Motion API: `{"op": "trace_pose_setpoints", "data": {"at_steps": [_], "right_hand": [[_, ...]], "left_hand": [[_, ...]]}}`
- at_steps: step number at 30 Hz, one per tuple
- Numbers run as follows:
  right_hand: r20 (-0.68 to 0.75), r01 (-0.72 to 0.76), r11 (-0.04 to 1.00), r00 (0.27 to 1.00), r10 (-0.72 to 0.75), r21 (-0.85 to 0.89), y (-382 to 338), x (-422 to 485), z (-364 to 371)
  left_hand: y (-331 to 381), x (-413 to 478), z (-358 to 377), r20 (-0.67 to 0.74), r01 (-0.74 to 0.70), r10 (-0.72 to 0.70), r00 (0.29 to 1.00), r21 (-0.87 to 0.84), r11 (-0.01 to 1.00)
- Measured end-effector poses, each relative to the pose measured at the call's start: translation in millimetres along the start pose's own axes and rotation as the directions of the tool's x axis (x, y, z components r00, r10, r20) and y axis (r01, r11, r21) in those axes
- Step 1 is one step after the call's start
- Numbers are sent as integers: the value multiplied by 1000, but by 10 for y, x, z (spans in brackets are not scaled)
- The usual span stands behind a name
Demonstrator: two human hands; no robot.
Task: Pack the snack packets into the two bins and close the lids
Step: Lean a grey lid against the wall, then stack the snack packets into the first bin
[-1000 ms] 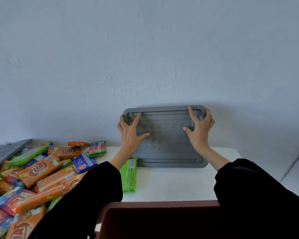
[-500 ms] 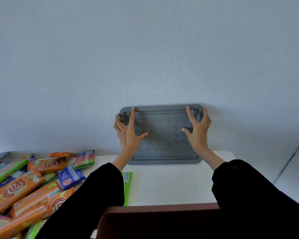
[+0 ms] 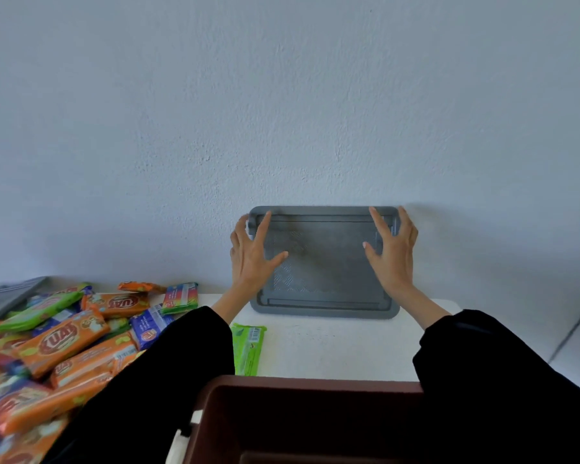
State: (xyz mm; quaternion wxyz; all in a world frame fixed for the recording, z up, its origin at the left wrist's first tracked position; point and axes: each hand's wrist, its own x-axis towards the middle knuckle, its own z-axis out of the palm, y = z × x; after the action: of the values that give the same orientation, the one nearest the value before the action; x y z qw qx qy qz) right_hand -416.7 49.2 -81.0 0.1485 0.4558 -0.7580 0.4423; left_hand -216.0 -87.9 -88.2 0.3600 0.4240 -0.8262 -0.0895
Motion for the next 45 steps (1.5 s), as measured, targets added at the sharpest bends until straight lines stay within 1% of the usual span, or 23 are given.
{"op": "trace_pose_setpoints", "data": {"at_steps": [2,4,7,10,14,17,19,20,23,26,29,32,35,36,38,41,43,45], "right_hand": [[16,64,998,998,-65,20,-144,14,-42],[59,127,990,990,-130,61,-354,3,-62],[175,184,971,962,-210,154,-774,-117,-39],[291,240,943,908,-302,230,-1249,-346,71],[456,285,896,783,-423,341,-1891,-771,299],[524,261,860,702,-481,439,-2317,-1126,450],[568,247,844,647,-509,476,-2558,-1355,544],[590,252,840,615,-523,481,-2662,-1467,592],[655,260,822,504,-563,506,-2904,-1737,756],[754,296,833,358,-550,467,-3055,-1849,912],[807,306,846,282,-518,436,-3098,-1805,1036],[835,430,806,184,-519,406,-3087,-1753,1123],[862,464,786,85,-499,409,-3102,-1738,1185],[864,477,775,58,-500,416,-3116,-1737,1221],[869,516,746,7,-494,420,-3150,-1753,1301],[886,557,721,-60,-459,411,-3189,-1800,1380],[886,545,728,-62,-460,416,-3188,-1803,1405],[870,511,740,-31,-492,437,-3181,-1778,1391]], "left_hand": [[-53,-56,-186,14,-38,39,999,-53,998],[-97,-166,-420,15,-39,41,999,-73,997],[-193,-413,-831,18,16,-14,1000,-93,996],[-375,-734,-1294,24,88,-86,996,-73,993],[-678,-1272,-1948,-15,256,-256,967,1,967],[-904,-1761,-2399,-54,408,-406,912,40,912],[-1051,-2081,-2620,-63,481,-477,876,76,873],[-1127,-2223,-2703,-73,524,-519,852,78,848],[-1395,-2538,-2823,-109,669,-660,743,86,739],[-1647,-2706,-2820,-100,719,-712,695,119,685],[-1832,-2726,-2716,-71,753,-751,657,122,647],[-1928,-2687,-2534,-39,765,-770,637,154,625],[-1967,-2645,-2401,-32,792,-796,604,132,596],[-1979,-2635,-2401,-20,796,-800,599,123,593],[-2046,-2628,-2448,29,783,-788,615,96,615],[-2158,-2656,-2610,127,714,-711,691,32,700],[-2198,-2674,-2768,165,681,-666,728,-65,729],[-2225,-2664,-2927,197,666,-642,741,-92,741]]}}
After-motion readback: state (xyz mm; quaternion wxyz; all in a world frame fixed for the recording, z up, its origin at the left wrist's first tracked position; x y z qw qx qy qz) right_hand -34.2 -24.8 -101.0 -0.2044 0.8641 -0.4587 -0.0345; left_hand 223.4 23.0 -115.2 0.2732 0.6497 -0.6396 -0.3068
